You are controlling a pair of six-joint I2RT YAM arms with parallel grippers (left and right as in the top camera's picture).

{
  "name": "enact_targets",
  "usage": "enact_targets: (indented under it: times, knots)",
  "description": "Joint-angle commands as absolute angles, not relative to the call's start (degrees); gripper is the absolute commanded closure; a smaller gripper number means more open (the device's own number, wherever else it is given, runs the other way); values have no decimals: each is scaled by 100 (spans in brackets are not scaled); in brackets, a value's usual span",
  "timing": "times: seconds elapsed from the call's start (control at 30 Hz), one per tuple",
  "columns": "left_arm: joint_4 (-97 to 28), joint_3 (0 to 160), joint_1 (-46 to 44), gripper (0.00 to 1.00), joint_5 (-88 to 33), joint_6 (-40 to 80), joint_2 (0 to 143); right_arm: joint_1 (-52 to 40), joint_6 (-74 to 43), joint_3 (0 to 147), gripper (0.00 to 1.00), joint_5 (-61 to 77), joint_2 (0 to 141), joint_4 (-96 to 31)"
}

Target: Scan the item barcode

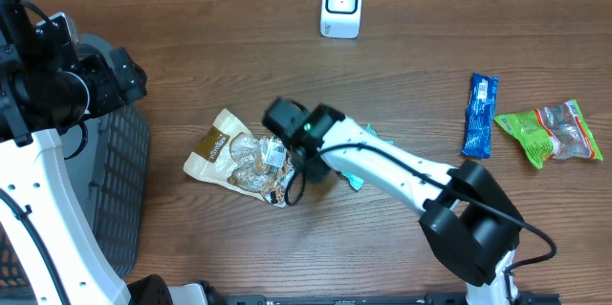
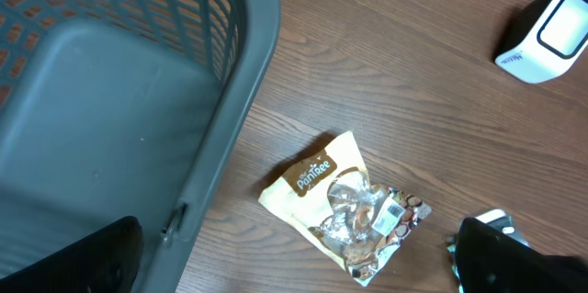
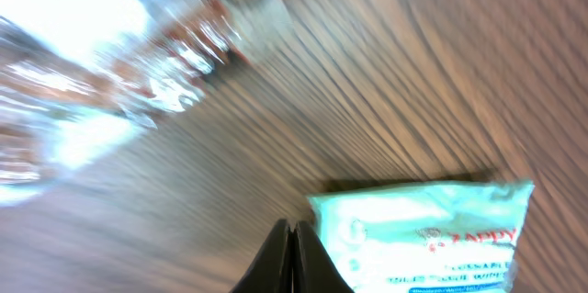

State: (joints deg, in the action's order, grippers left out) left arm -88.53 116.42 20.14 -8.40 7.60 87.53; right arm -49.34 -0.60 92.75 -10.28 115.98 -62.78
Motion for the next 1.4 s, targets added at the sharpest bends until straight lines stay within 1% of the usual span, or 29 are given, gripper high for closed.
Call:
enact_targets:
  times: [0.0,0.13,0.17,0.2,0.23,0.3,0.33,0.37,0.4,0.43,0.5,0.6,0.63,0.73,0.9,1.0,1.27,1.3,1.37]
  knots:
    - [-8844,11738,2023,0,-882,860,8687,-4654,-309,9828,96,-30,11373,-6532]
    - [-8844,11738,2023,1,-882,860,8687,-4274,-320,9867,96,-69,11395,-6963]
    - [-8844,11738,2023,0,-882,860,8687,-4193,-364,9863,87,-69,11404,-7126]
    - [-8844,11738,2023,0,-882,860,8687,-4115,-454,9859,74,-73,11426,-7319]
    - [-8844,11738,2023,0,-882,860,8687,-4053,-515,9854,59,-54,11450,-7502]
    - [-8844,11738,2023,1,-882,860,8687,-4003,-523,9782,51,62,11478,-7723]
    - [-8844,11738,2023,1,-882,860,8687,-4005,-521,9717,50,113,11478,-7743]
    - [-8844,11738,2023,0,-882,860,8687,-4005,-519,9629,51,139,11478,-7721]
    - [-8844,11738,2023,1,-882,860,8687,-4025,-517,9535,57,132,11478,-7675]
    - [-8844,11738,2023,0,-882,860,8687,-4056,-513,9450,60,113,11478,-7629]
    - [-8844,11738,2023,1,-882,860,8687,-4123,-513,9351,61,67,11478,-7568]
    - [-8844,11738,2023,0,-882,860,8687,-4263,-515,9301,61,-178,11478,-7524]
    - [-8844,11738,2023,1,-882,860,8687,-4370,-515,9262,56,-513,11478,-7489]
    - [-8844,11738,2023,0,-882,860,8687,-4534,-493,9067,47,-867,11478,-7301]
    - [-8844,11738,2023,0,-882,860,8687,-4696,-425,8576,41,-1175,11478,-6757]
    - [-8844,11738,2023,1,-882,860,8687,-4731,-392,8184,42,-1337,11483,-6388]
    - [-8844,11738,2023,0,-882,860,8687,-4729,169,7288,43,-1559,11489,-5122]
    - [-8844,11738,2023,0,-882,860,8687,-4729,178,7207,47,-1559,11489,-5009]
    - [-8844,11738,2023,0,-882,860,8687,-4724,178,7105,51,-1562,11489,-4884]
